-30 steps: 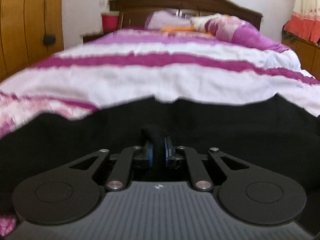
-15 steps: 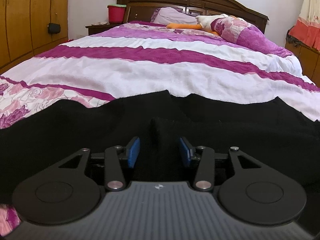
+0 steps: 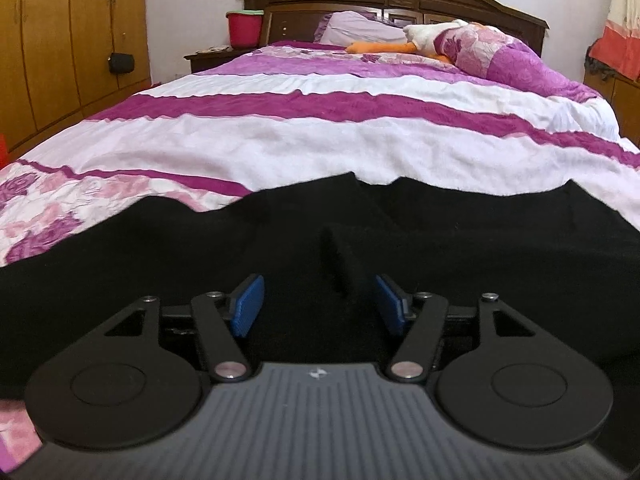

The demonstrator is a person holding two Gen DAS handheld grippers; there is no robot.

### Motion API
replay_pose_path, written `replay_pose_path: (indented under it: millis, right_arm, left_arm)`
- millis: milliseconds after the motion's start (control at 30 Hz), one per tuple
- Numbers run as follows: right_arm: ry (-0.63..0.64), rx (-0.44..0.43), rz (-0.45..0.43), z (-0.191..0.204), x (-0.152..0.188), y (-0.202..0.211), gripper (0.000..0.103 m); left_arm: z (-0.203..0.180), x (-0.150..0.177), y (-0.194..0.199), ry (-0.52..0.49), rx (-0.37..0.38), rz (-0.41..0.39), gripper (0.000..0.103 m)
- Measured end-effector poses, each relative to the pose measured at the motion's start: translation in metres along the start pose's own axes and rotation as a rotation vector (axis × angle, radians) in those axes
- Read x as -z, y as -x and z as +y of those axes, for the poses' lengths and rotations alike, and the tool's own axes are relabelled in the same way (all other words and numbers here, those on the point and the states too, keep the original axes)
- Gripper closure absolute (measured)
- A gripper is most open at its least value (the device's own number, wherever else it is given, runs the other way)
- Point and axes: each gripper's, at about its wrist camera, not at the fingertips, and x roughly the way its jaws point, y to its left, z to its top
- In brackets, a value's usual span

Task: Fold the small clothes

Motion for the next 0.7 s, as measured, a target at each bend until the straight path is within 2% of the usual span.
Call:
replay_pose_path:
  millis: [100, 333, 533, 600, 700]
  right_arm:
    - [-0.018, -0.047, -0.010, -0.002, -0.001, 0.025, 0.073]
    - [-0.003, -0.143, -0.026, 0.004, 0.003, 0.090, 0.061]
    - [-0.003, -0.187, -0.029, 0.009, 0.010, 0.141, 0.059]
    - [0.000, -0.197, -0.026, 0.010, 0.014, 0.155, 0.049]
    - [0.016, -0.202, -0.027, 0.013, 0.023, 0.175, 0.046]
  left_arm:
    - [0.014, 0.000, 0.020, 0.016, -0.023, -0.004, 0.036]
    - [0.062, 0.009, 0.068, 0.082, -0.124, -0.002, 0.036]
    - [0.114, 0.023, 0.106, 0.191, -0.184, 0.018, 0.035]
    - [0.132, 0.030, 0.116, 0.237, -0.199, 0.027, 0.034]
    - [0.158, 0.041, 0.126, 0.306, -0.222, 0.035, 0.030]
